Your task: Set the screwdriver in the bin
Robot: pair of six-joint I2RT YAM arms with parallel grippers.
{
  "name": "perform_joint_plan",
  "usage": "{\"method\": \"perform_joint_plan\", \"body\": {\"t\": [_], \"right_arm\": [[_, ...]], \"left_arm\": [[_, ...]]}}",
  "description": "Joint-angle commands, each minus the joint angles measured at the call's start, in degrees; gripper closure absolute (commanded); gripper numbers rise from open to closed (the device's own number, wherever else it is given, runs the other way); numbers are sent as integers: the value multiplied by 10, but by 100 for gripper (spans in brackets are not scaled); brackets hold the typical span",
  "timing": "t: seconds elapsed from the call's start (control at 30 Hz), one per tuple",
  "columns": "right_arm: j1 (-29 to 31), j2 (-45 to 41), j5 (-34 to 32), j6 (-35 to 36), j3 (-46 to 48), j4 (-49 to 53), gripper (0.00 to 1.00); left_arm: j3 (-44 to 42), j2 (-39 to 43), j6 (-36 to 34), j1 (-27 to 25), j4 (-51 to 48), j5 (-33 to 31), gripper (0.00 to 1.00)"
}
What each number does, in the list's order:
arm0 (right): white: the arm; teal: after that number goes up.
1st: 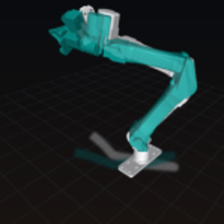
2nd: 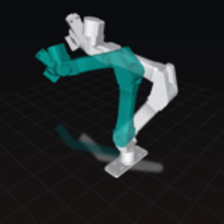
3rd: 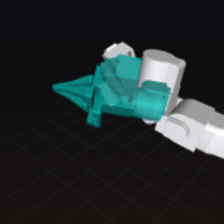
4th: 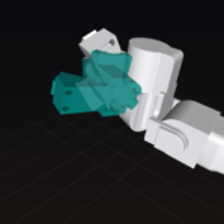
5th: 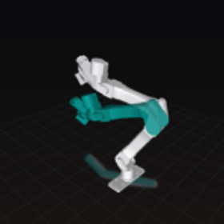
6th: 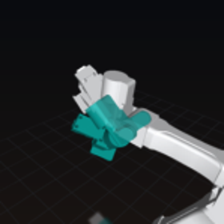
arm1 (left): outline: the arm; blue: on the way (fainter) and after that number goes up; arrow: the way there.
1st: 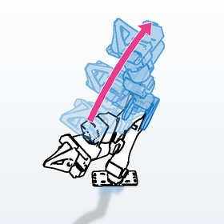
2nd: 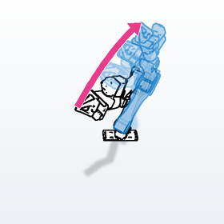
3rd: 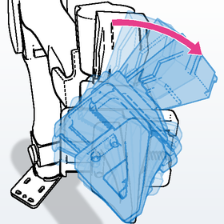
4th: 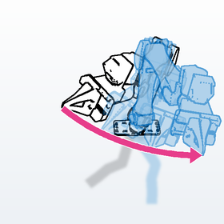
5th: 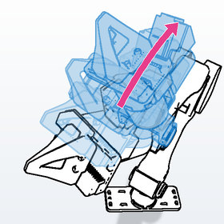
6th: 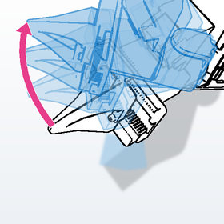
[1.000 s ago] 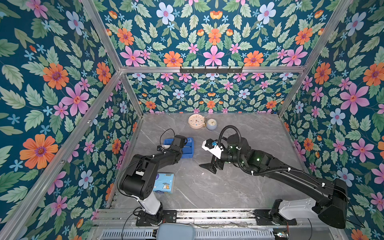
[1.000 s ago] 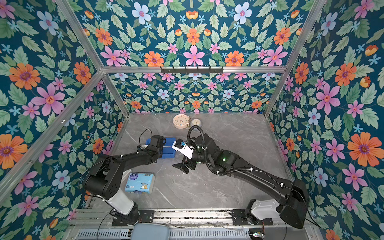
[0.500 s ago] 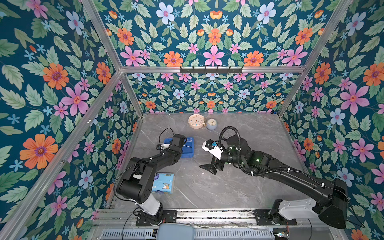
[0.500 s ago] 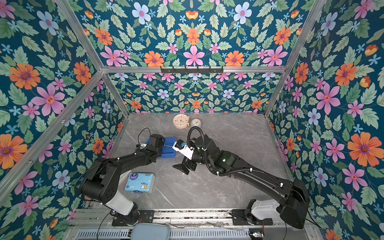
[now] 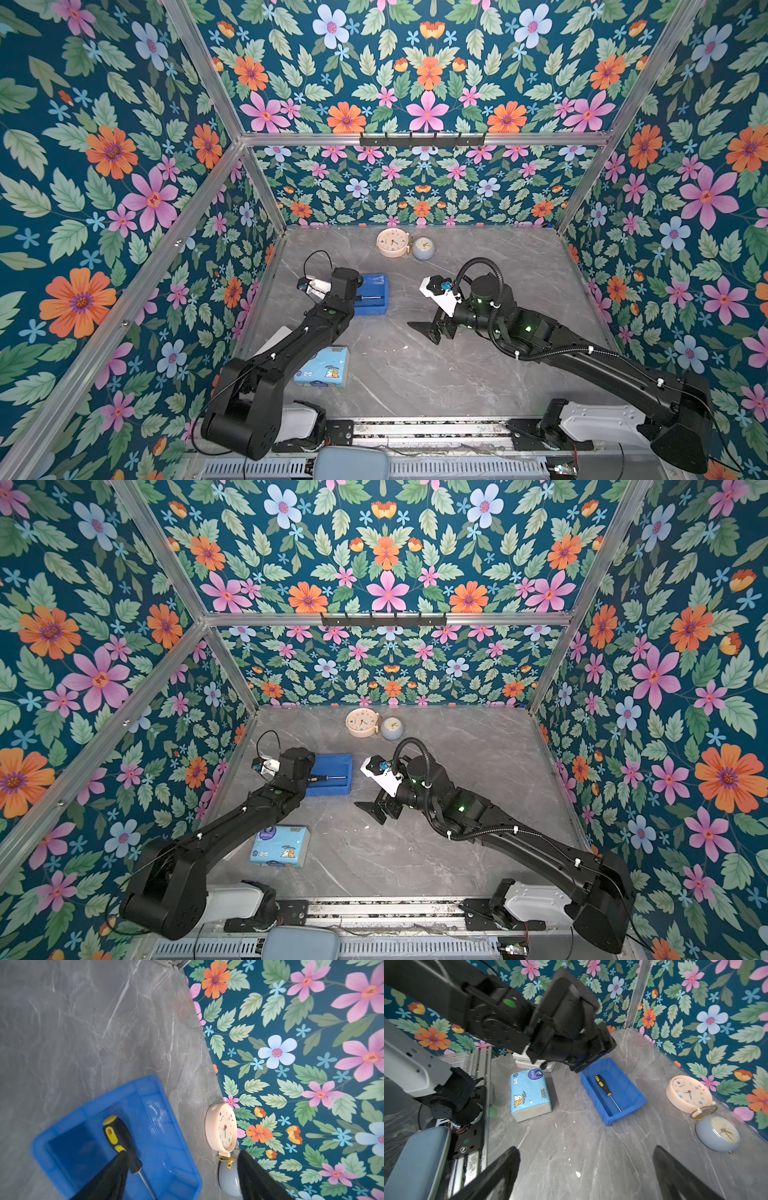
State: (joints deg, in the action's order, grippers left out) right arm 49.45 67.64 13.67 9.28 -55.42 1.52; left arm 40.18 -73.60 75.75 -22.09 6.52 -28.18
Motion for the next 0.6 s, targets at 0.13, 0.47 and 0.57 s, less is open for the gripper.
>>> {"method": "perform_joint_plan", "body": {"t": [0.13, 0.47, 0.57], "right_arm": [[-69, -46, -44, -53, 90, -92, 1], [-200, -151, -112, -77, 206, -102, 1], [-250, -189, -131, -80, 242, -97, 1]], "left_arm": [[-113, 117, -355, 1, 145, -23, 2], [-315, 217, -687, 2, 465, -17, 0], [-338, 212, -744, 5, 496, -13, 0]]}}
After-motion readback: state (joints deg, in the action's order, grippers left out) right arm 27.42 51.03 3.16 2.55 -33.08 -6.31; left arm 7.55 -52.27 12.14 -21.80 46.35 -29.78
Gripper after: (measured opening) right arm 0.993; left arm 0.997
